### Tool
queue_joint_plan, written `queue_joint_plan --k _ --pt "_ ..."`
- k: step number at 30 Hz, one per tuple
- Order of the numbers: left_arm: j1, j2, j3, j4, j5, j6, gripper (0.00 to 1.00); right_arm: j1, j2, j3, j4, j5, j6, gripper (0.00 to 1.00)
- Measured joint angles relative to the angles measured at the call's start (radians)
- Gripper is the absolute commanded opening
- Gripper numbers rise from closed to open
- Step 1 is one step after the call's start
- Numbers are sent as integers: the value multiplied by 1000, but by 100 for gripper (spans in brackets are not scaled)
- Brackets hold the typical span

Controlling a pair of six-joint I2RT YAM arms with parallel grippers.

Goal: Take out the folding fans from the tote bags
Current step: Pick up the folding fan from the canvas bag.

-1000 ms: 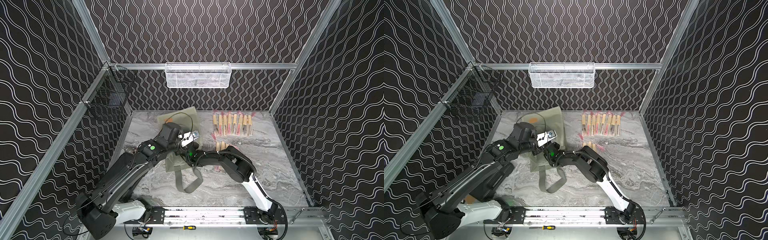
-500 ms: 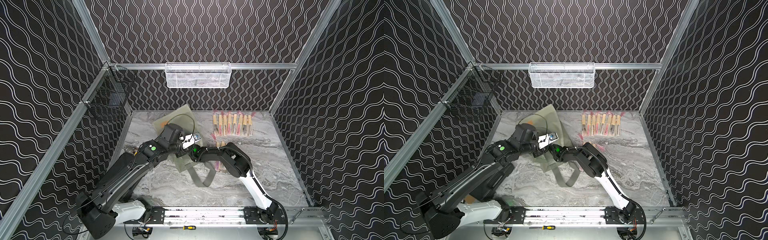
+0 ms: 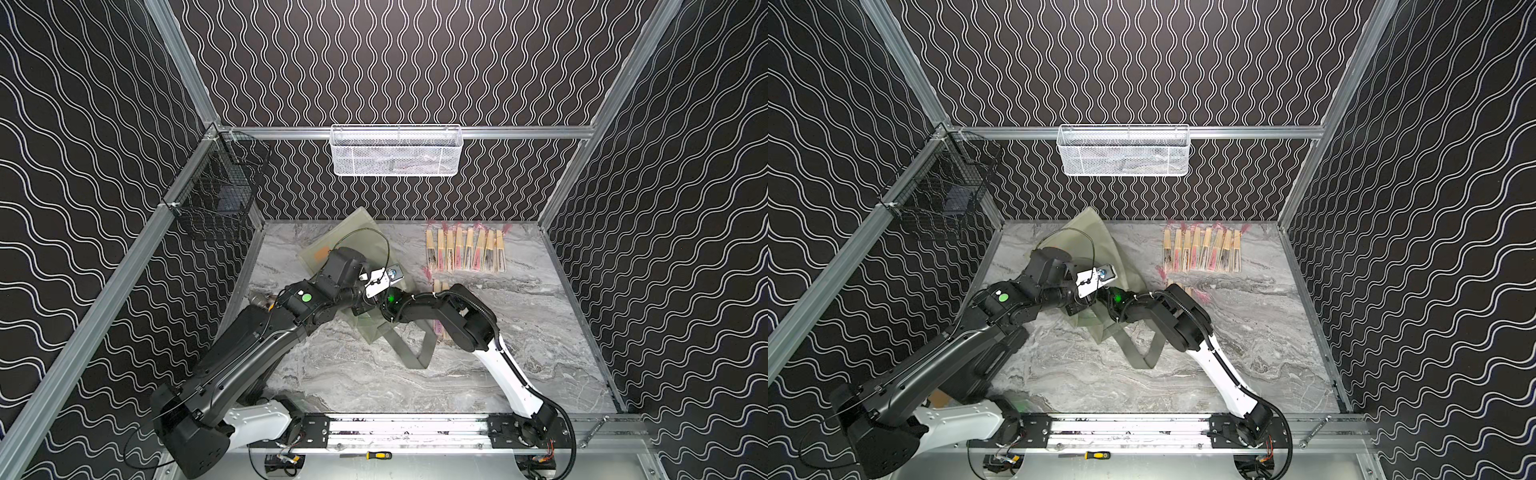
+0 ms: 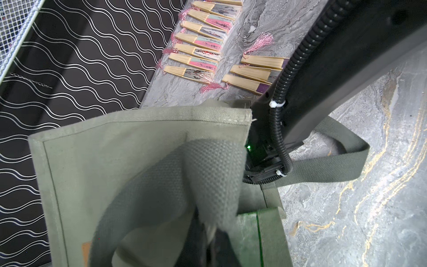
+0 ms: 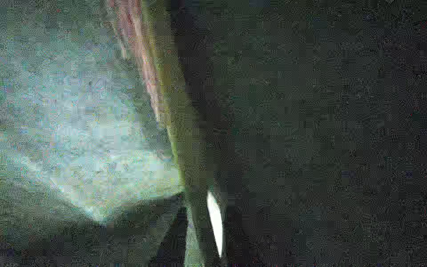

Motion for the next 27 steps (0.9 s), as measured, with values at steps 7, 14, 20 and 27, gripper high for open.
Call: queue_joint_plan --k 7,14,20,27 --pt "-1 0 -11 22 -18 2 0 0 -76 -96 23 -26 -47 3" --pt "-2 1 -14 29 -32 16 0 -4 -186 -204 23 -25 -76 0" --pt "1 9 -17 37 -36 18 0 -5 -268 -300 25 -31 -80 0" --pt "2 12 -17 51 -36 19 0 3 -370 -414 23 -63 -78 0"
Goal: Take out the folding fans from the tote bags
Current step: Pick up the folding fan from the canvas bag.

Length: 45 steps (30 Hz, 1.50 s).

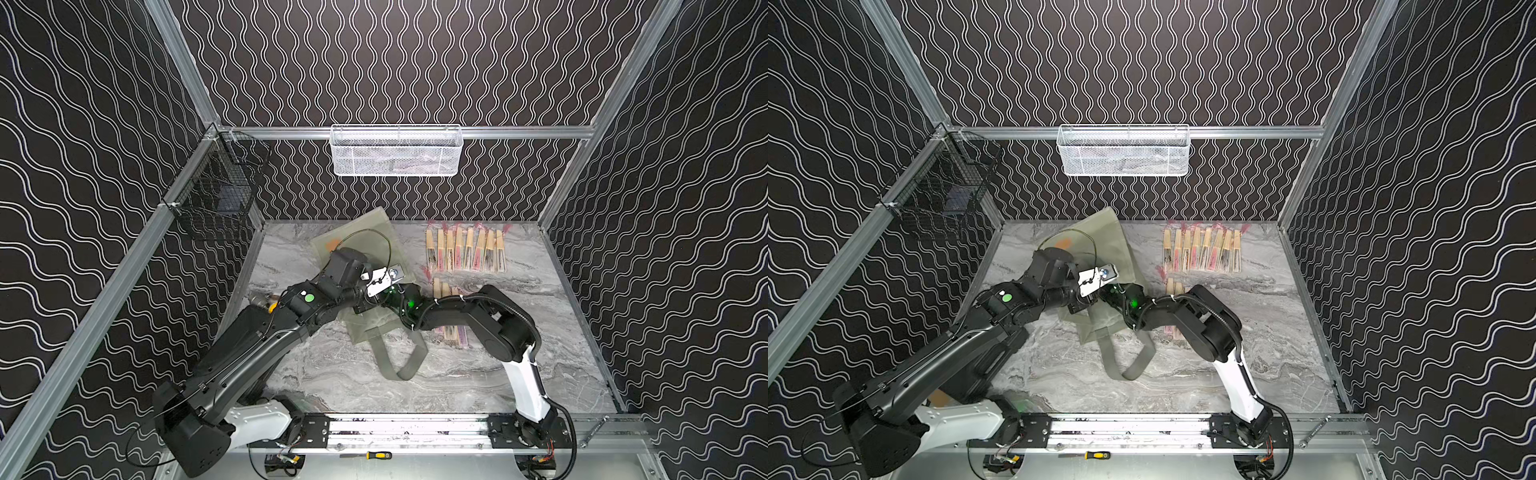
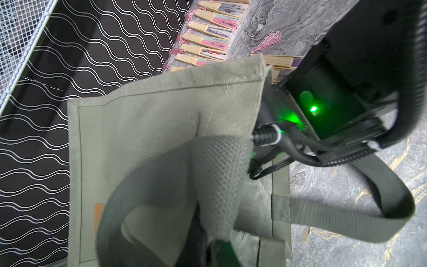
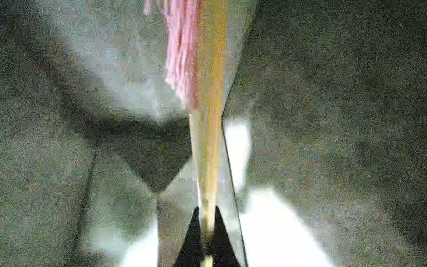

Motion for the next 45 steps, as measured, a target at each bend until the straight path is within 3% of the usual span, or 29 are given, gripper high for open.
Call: queue_joint_plan --k 15,31,45 --pt "1 8 0 12 1 0 0 38 -188 -242 0 -23 -53 0" --pt "1 11 0 9 -16 0 0 105 -380 -399 -72 -48 -246 0" --pt "2 11 0 -4 -28 0 0 236 -577 -482 -282 -102 -393 0"
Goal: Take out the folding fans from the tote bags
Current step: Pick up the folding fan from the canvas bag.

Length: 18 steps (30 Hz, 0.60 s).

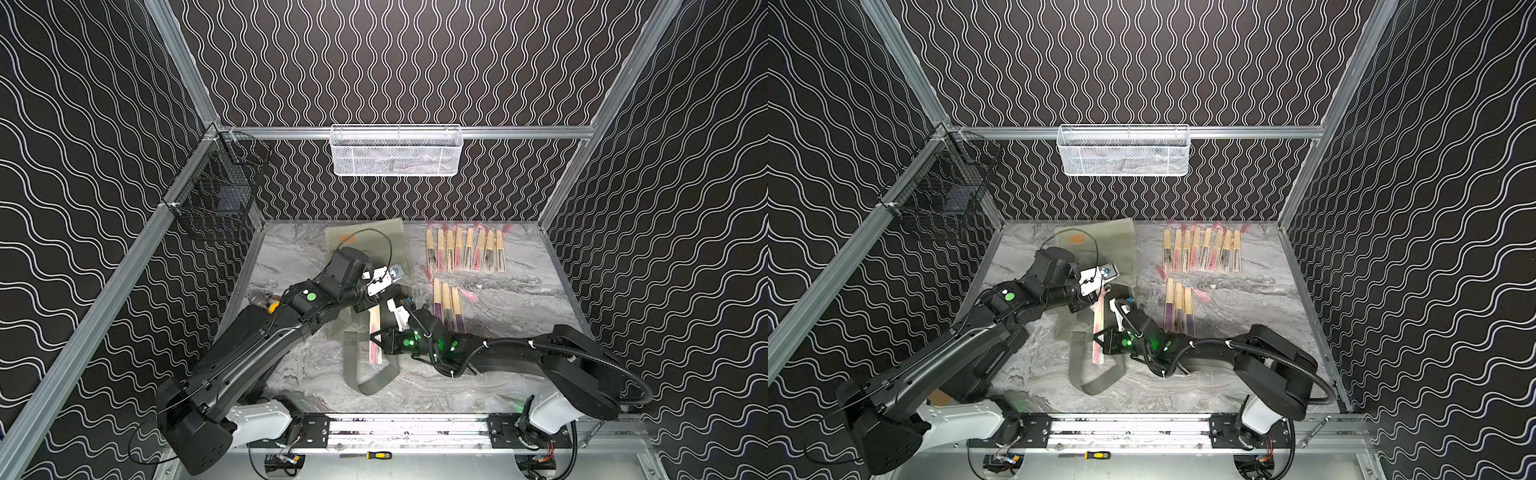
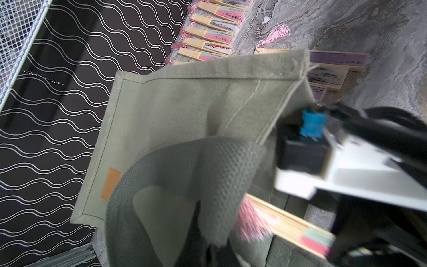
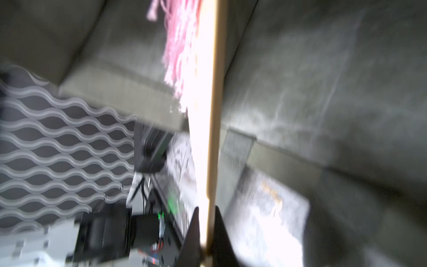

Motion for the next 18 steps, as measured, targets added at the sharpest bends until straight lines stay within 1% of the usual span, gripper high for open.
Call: queue_joint_plan --k 5,10,14,16,18 --pt "1 0 0 -8 -2 0 0 67 -80 -46 -111 -23 -40 0" --pt "2 2 0 -9 -2 -1 0 150 -210 -97 -237 -29 -89 0" --pt "3 9 0 -9 -2 -2 0 174 -310 -169 -331 -19 -109 1" --pt "3 11 0 -10 -2 -2 0 188 -385 -209 -388 -12 -122 1" --pt "3 11 0 -12 -2 -2 0 197 -520 -264 -419 -13 -128 1"
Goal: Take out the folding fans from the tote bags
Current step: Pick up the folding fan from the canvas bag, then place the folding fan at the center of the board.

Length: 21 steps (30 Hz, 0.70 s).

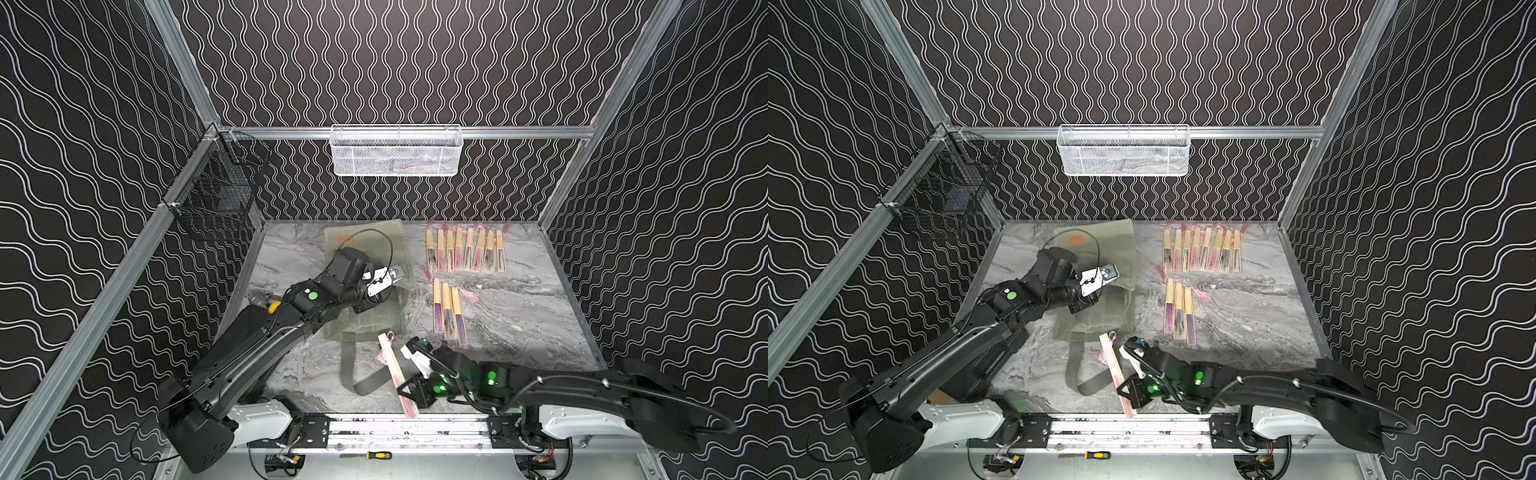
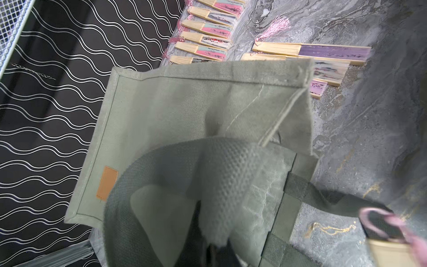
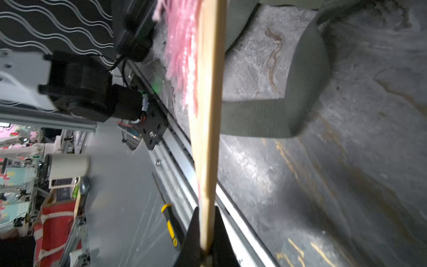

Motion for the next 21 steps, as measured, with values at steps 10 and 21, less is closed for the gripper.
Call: queue_joint_plan --k 10,21 --pt "1 1 0 -2 1 0 0 -385 -491 -60 -124 120 31 2" --pt "1 -2 0 -4 4 0 0 -1031 1 200 -320 -70 -123 6"
